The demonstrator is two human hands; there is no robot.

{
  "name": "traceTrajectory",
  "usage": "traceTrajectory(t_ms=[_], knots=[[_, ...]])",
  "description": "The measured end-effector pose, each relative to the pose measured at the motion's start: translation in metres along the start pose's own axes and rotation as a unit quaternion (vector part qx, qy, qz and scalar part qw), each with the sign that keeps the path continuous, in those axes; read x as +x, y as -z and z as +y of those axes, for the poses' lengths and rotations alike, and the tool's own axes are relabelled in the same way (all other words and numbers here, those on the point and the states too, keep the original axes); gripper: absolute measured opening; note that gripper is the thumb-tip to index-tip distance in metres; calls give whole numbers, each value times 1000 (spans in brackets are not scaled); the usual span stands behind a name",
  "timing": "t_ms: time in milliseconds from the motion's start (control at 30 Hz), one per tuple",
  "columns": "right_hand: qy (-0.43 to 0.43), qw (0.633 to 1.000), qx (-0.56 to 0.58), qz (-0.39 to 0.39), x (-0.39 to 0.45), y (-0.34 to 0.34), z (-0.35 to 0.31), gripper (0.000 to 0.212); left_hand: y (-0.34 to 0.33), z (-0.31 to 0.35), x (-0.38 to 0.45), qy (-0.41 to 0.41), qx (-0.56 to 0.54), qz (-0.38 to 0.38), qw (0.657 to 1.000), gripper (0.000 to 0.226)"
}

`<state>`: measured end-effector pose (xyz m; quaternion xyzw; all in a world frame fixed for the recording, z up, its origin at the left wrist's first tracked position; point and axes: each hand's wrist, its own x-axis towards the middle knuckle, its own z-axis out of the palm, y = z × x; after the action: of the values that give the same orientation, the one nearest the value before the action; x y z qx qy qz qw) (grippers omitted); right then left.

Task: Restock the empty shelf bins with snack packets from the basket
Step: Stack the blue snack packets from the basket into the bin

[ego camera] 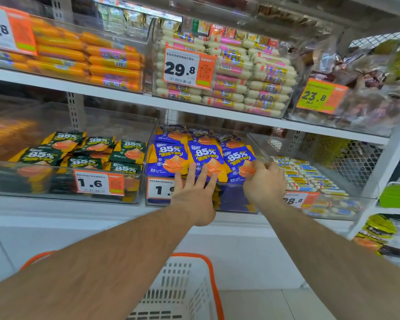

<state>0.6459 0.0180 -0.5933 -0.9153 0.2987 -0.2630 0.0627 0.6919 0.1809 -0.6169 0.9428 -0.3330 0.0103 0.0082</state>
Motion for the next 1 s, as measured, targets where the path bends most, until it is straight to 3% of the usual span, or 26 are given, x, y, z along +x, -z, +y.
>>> traceTrajectory(t_ms=[300,400,467,533,600,700,800,900,1000], knots=[[111,987,38,108,-26,-3,-23,31,-2,-4,-13,-12,-16,59,998,87],[181,960,120,176,-50,-11,-43,25,-5,-19,-35,-33,-45,144,988,85],[225,947,163,163,-71,-25,-61,23,-15,-39,-55,-46,-51,200,977,77],[261,939,197,105,-94,-48,-79,23,-27,-67,-78,-44,-58,178,981,67],[268,938,220,32,-118,-79,-95,24,-40,-96,-100,-19,-67,40,997,57],[219,941,209,-150,-163,-128,-118,16,-66,-140,-129,12,-106,-134,985,44],[164,912,187,-326,-210,-174,-140,13,-98,-178,-153,47,-144,-192,970,37],[97,852,152,-491,-254,-218,-157,13,-128,-204,-166,76,-147,-231,959,32],[-19,809,134,-573,-291,-250,-167,28,-153,-221,-172,116,-162,-270,942,28]])
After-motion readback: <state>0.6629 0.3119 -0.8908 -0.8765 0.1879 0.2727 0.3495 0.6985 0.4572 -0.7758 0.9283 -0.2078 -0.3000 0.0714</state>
